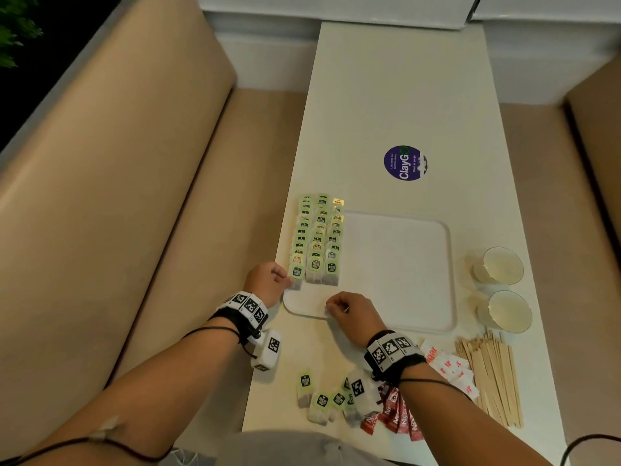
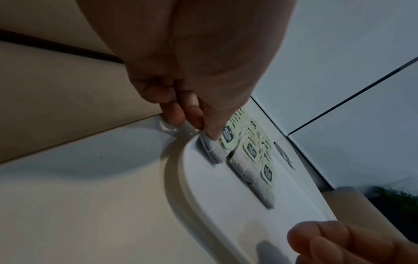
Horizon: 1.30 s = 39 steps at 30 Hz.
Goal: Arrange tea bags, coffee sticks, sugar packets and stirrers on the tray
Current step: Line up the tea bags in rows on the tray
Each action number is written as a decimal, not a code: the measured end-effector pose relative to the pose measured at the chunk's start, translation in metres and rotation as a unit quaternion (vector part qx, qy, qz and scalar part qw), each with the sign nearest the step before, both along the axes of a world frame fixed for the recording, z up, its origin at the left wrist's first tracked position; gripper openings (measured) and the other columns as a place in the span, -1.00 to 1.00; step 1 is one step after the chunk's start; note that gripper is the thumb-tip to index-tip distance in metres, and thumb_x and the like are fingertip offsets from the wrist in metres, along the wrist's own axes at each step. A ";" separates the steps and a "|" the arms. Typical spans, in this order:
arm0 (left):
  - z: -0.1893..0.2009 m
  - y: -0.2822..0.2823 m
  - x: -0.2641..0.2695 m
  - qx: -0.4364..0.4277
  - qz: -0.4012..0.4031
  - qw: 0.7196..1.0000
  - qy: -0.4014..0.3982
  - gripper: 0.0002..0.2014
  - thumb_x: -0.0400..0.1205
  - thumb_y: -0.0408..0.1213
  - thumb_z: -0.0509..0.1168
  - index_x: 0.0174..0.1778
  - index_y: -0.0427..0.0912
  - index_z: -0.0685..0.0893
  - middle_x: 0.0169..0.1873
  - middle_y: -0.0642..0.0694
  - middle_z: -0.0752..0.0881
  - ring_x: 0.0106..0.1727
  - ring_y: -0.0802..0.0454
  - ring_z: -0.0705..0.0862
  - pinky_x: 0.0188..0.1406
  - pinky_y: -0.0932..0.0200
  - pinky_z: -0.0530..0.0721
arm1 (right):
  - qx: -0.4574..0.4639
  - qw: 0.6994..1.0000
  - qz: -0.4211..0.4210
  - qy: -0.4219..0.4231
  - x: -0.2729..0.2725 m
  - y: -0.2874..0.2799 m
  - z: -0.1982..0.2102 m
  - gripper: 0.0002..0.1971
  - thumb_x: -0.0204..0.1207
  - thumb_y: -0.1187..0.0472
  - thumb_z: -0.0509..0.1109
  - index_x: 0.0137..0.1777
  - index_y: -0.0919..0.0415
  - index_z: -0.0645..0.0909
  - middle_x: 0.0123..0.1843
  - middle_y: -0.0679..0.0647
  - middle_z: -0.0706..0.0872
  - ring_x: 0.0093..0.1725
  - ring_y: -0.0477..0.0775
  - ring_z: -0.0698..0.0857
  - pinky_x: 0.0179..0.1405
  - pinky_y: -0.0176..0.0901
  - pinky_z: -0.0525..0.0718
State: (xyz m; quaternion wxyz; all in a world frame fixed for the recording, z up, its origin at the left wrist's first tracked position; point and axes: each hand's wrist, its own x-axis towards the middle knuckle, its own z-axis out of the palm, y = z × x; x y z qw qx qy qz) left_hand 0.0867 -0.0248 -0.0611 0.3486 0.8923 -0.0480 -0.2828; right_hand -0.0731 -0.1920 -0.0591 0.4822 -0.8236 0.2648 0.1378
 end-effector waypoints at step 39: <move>0.013 0.015 -0.166 0.069 -0.443 0.894 0.008 -0.69 0.48 -0.05 0.57 0.10 -0.03 0.77 -0.03 0.06 0.74 -0.02 0.12 0.69 0.04 0.14 0.67 | -0.204 0.918 0.331 0.081 -0.127 0.019 0.015 -0.23 0.42 -0.24 0.56 0.57 -0.06 0.37 0.31 0.05 0.52 0.09 0.21 0.71 0.05 0.14 0.76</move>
